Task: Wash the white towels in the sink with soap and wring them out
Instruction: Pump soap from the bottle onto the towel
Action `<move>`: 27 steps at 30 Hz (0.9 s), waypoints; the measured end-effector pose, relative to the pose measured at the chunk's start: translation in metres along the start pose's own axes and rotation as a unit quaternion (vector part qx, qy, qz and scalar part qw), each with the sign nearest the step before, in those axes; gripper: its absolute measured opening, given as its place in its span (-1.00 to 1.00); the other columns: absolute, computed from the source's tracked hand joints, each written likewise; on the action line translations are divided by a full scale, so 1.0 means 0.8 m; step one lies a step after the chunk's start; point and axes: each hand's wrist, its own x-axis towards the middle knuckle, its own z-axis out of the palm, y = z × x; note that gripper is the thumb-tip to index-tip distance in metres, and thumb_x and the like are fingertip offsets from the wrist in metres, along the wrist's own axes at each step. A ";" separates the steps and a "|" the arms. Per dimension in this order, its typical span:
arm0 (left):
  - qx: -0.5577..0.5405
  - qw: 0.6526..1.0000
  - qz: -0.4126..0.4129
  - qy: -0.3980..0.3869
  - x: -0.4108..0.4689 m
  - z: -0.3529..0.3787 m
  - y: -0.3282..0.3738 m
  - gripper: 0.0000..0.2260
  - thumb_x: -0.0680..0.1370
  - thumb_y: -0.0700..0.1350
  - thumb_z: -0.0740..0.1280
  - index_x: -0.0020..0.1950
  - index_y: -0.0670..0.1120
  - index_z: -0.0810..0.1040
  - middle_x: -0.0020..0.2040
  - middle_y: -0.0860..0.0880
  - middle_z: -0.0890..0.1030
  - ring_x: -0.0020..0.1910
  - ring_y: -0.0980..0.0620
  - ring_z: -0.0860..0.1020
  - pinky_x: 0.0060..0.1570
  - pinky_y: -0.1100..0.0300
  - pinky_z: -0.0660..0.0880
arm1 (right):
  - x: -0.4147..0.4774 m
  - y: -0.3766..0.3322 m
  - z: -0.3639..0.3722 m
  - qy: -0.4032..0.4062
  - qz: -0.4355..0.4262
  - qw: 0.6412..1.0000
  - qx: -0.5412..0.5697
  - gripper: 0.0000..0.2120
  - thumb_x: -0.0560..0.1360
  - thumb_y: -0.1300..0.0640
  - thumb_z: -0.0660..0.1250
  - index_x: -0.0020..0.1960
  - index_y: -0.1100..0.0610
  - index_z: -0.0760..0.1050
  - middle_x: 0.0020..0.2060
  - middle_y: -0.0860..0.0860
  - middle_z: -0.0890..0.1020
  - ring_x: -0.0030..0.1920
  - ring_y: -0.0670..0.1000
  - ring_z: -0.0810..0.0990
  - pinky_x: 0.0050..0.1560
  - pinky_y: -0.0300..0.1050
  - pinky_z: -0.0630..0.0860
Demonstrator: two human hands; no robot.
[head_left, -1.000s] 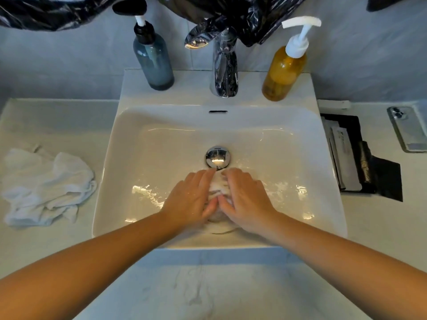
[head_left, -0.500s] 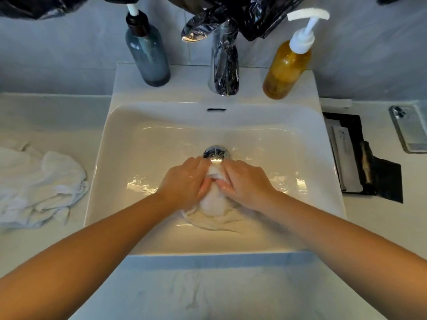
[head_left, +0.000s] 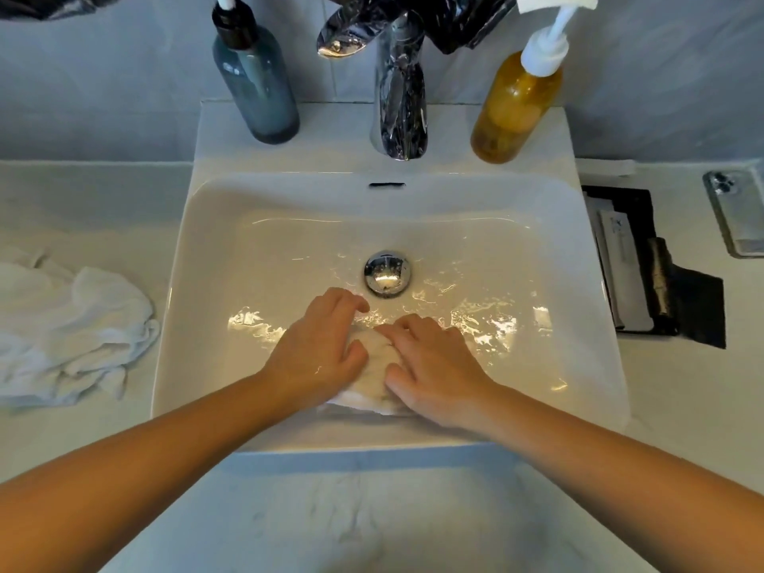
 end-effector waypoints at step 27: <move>0.155 0.987 0.029 -0.017 -0.018 0.026 0.010 -0.52 0.54 0.11 0.03 0.34 -0.10 0.43 -0.03 -0.09 0.59 -0.17 -0.10 0.54 -0.28 0.09 0.42 | -0.005 0.001 0.009 0.057 0.014 0.992 -0.112 -0.33 0.51 -0.24 -0.20 0.44 0.07 0.31 0.13 0.05 0.52 0.03 0.09 0.50 -0.03 0.03 0.41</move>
